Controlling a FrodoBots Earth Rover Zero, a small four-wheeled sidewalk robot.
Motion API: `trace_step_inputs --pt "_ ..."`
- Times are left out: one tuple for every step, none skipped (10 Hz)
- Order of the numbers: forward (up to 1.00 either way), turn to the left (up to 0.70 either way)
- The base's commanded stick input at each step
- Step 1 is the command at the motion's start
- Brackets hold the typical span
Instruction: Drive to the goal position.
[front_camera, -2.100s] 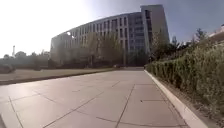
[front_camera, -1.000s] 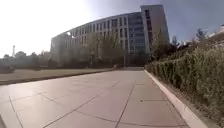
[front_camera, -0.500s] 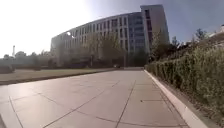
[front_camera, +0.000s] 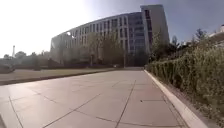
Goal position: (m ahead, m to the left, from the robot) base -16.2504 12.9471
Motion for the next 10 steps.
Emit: trace_step_inputs --pt "0.04 0.00" --pt "0.04 0.00" --pt "0.04 0.00" --pt "0.04 0.00" --pt "0.04 0.00" --pt "0.04 0.00" --pt "0.04 0.00" --pt "0.04 0.00" --pt "0.04 0.00" --pt "0.04 0.00"
